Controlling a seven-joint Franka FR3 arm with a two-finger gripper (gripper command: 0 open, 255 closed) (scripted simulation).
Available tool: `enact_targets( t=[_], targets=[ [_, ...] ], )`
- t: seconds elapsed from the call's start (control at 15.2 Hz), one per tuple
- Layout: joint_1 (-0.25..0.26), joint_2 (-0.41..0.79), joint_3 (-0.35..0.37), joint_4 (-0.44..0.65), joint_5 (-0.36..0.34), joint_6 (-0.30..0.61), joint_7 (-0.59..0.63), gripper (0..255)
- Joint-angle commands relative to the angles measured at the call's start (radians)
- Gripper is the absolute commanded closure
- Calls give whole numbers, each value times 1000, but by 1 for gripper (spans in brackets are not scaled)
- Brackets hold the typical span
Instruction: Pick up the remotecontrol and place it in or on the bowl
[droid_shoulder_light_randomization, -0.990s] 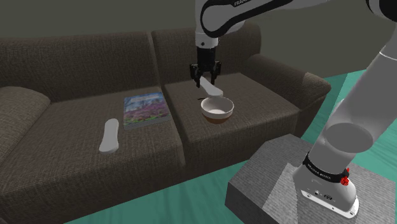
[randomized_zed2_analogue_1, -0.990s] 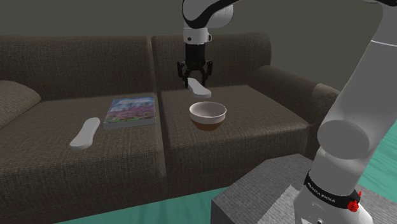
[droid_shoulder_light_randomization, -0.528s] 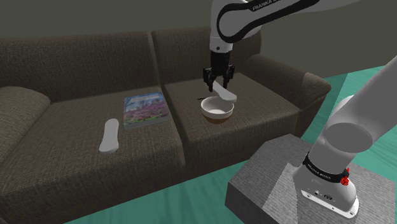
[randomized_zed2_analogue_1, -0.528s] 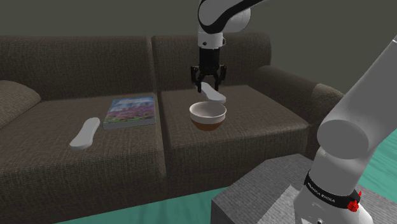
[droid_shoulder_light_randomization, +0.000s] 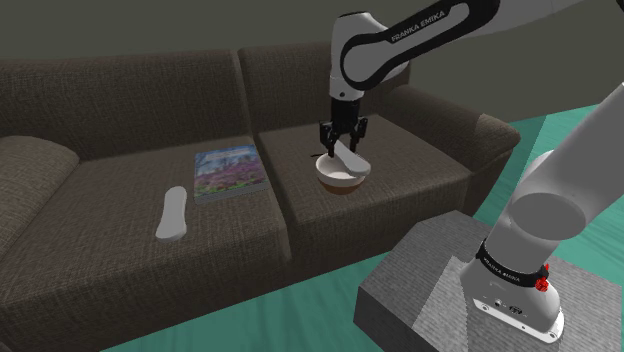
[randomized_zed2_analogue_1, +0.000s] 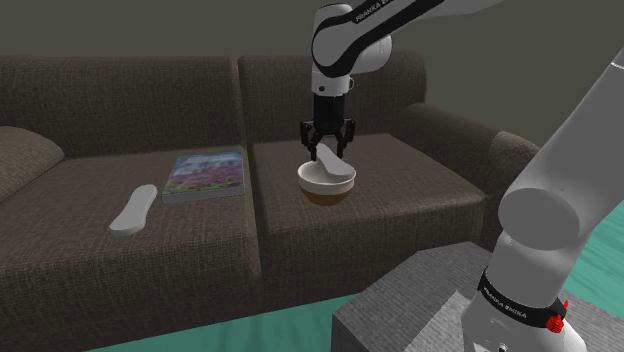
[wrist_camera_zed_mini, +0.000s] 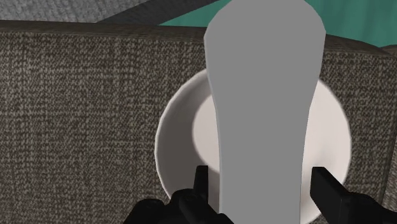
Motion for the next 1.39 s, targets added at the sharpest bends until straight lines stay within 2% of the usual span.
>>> enact_targets(
  t=[0.0, 0.13, 0.66, 0.73, 1.06, 1.32],
  targets=[
    [0, 10, 2, -17, -1, 28, 1, 255],
    [0, 21, 3, -33, -1, 55, 1, 255],
    [0, 21, 3, -33, -1, 55, 1, 255],
    [0, 21, 3, -33, -1, 55, 1, 0],
    [0, 21, 3, -33, -1, 55, 2, 0],
    [-1, -26, -5, 53, 1, -78, -2, 0]
  ],
)
